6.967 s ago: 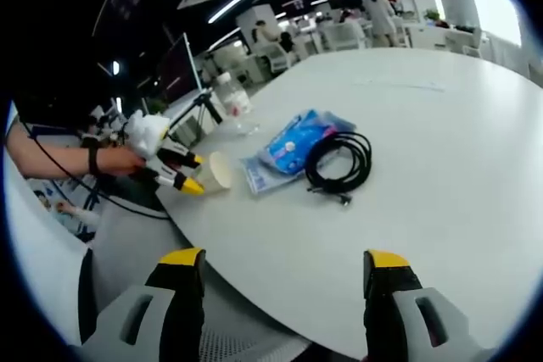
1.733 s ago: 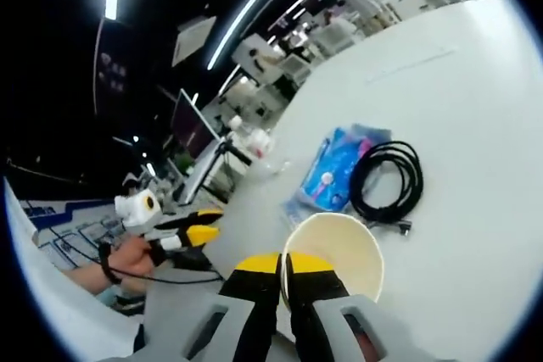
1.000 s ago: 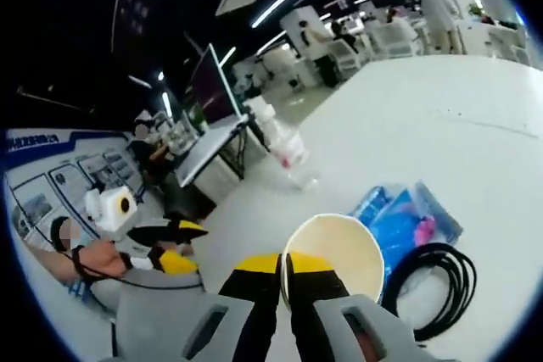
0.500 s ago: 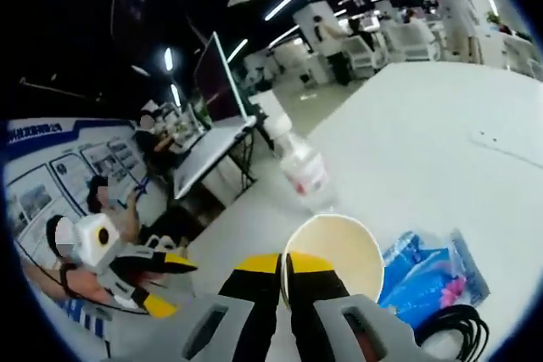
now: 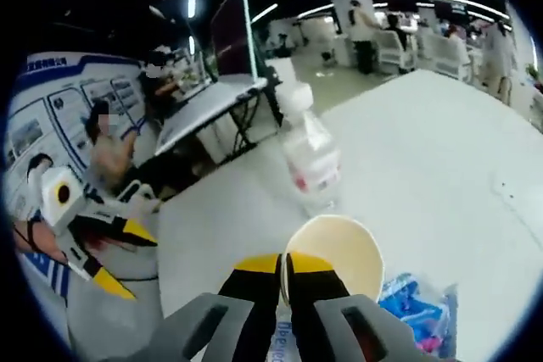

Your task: Arrange the tabletop items into an orderly group along one side of the table until the central work area is clear of visible clutter.

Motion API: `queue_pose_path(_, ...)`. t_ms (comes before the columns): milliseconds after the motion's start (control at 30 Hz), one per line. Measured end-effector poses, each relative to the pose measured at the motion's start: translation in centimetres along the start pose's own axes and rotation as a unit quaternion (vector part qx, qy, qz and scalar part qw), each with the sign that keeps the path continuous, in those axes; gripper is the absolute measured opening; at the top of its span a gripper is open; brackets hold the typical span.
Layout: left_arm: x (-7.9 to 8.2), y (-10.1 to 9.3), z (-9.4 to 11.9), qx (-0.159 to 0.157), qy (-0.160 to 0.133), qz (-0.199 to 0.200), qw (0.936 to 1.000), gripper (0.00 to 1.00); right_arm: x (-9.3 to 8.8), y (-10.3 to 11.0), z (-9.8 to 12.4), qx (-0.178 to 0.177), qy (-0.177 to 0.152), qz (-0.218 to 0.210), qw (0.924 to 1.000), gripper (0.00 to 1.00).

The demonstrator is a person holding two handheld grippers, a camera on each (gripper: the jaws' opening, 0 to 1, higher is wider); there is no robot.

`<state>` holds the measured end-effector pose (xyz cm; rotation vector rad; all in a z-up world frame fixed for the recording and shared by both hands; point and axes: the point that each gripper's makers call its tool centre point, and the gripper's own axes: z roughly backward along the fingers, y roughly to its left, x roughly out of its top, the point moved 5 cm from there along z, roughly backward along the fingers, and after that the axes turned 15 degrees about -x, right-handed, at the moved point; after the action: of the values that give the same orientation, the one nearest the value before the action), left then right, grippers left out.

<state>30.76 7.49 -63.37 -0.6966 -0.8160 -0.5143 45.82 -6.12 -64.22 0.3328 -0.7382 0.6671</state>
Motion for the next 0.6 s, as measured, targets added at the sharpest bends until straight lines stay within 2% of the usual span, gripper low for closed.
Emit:
queue_pose_path(100,-0.1,0.1,0.1,-0.001,0.0,0.0,1.0,0.45,-0.7,0.3,-0.9,-0.01,0.027,0.078,0.9966,0.0)
queue_pose_path(167,-0.2,0.1,0.1,-0.001,0.0,0.0,1.0,0.45,-1.1,0.5,-1.5,-0.011,0.036,0.114,0.9928,0.0)
queue_pose_path(233,-0.3,0.0,0.2,-0.002,0.001,0.0,1.0,0.45,-1.3,0.6,-2.1,-0.017,0.041,0.131,0.9904,0.0)
queue_pose_path(600,-0.7,0.1,0.3,-0.006,0.005,0.001,1.0,0.45,-0.4,0.2,-4.5,-0.045,0.049,0.154,0.9858,0.0)
